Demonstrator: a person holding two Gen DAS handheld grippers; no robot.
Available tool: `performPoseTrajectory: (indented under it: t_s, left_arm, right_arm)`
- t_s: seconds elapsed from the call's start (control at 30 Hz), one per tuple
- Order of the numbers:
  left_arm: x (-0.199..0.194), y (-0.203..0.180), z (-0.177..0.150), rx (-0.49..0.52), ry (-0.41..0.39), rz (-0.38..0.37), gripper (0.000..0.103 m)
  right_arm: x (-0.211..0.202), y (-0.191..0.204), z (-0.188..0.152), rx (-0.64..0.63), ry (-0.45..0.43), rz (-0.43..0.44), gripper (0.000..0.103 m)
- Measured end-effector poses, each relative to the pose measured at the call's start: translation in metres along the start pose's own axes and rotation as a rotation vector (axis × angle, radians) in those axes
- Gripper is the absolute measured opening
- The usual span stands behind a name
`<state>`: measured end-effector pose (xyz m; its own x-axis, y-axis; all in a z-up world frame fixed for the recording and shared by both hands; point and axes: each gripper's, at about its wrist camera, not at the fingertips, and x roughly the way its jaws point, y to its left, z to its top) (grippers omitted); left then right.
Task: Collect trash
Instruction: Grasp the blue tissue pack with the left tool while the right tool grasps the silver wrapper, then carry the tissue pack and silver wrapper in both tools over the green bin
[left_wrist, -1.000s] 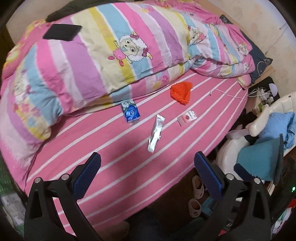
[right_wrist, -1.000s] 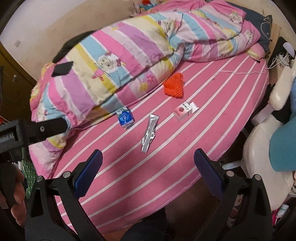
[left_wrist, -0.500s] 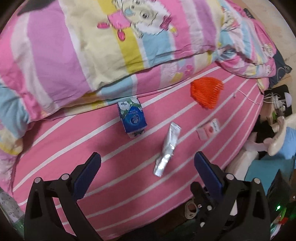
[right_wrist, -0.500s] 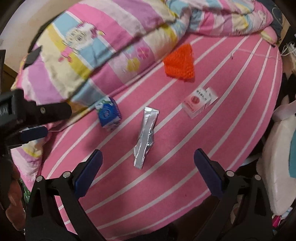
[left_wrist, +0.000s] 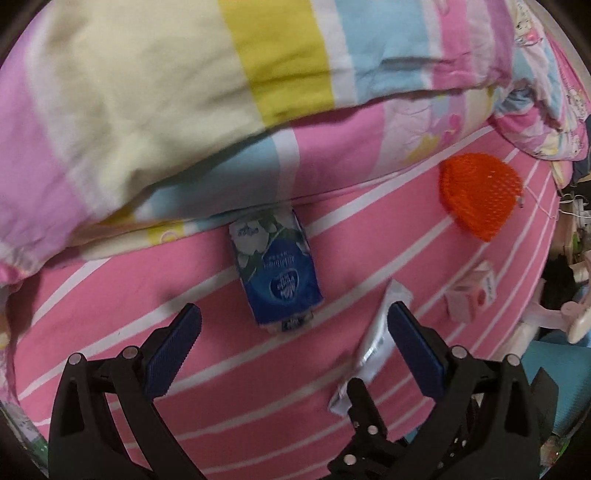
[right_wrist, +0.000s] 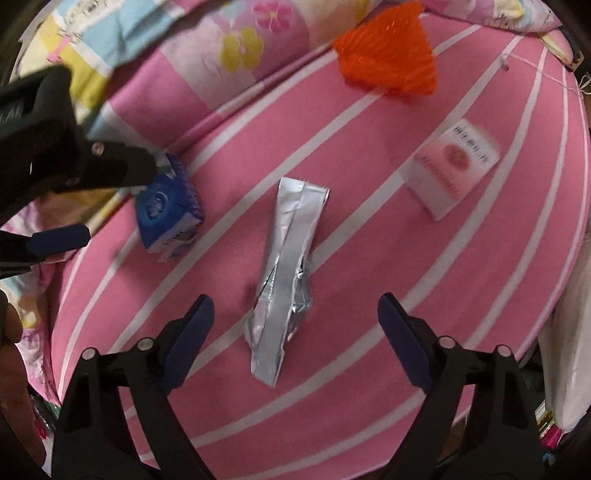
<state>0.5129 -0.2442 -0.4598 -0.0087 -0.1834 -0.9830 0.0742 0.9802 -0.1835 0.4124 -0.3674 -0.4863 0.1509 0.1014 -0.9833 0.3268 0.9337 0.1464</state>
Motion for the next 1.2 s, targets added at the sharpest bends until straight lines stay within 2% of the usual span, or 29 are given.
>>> performPoseTrajectory:
  t_s: [0.1,0.23,0.27,0.3,0.33,0.4,0.43,0.5,0.53,0.6,0.9,1.2]
  left_arm:
    - [0.018,-0.003,0.005,0.007,0.025,0.016,0.098]
    - [0.039,-0.002,0.007,-0.016,0.085,-0.013,0.093]
    - [0.044,-0.002,0.007,-0.015,0.109,-0.029,0.070]
    - [0.051,-0.003,0.006,-0.003,0.151,-0.023,0.043]
    - [0.058,-0.005,0.005,0.015,0.200,-0.010,0.041]
    - [0.059,-0.007,0.003,0.043,0.194,-0.001,0.035]
    - [0.058,-0.007,0.004,0.048,0.192,-0.004,0.034]
    - [0.057,-0.005,0.006,0.032,0.200,-0.013,0.027]
    - [0.056,-0.004,0.008,0.032,0.200,-0.014,0.025]
    - [0.051,-0.009,0.010,0.054,0.188,-0.008,0.015]
    - [0.006,-0.012,0.007,0.086,0.102,-0.036,0.013]
    - [-0.073,-0.006,-0.018,0.066,0.009,-0.078,0.013]
  right_arm:
    - [0.015,-0.001,0.002,0.014,0.014,-0.015,0.081]
    - [0.027,0.000,0.005,0.015,0.013,-0.034,0.082]
    - [0.029,0.002,0.006,0.009,0.016,-0.043,0.082]
    - [0.031,0.004,0.006,-0.006,0.021,-0.054,0.081]
    - [0.031,0.005,0.007,-0.018,0.019,-0.058,0.079]
    - [0.030,0.003,0.007,-0.019,0.017,-0.084,0.057]
    - [0.028,-0.001,0.007,-0.010,0.015,-0.093,0.050]
    - [0.026,-0.005,0.009,-0.006,0.015,-0.086,0.029]
    - [0.025,-0.006,0.009,-0.015,0.017,-0.081,0.027]
    - [0.022,-0.007,0.011,-0.037,0.017,-0.062,0.011]
    - [-0.023,-0.016,0.013,-0.062,-0.029,-0.015,0.010]
    - [-0.103,-0.011,0.004,-0.085,-0.126,0.030,0.010]
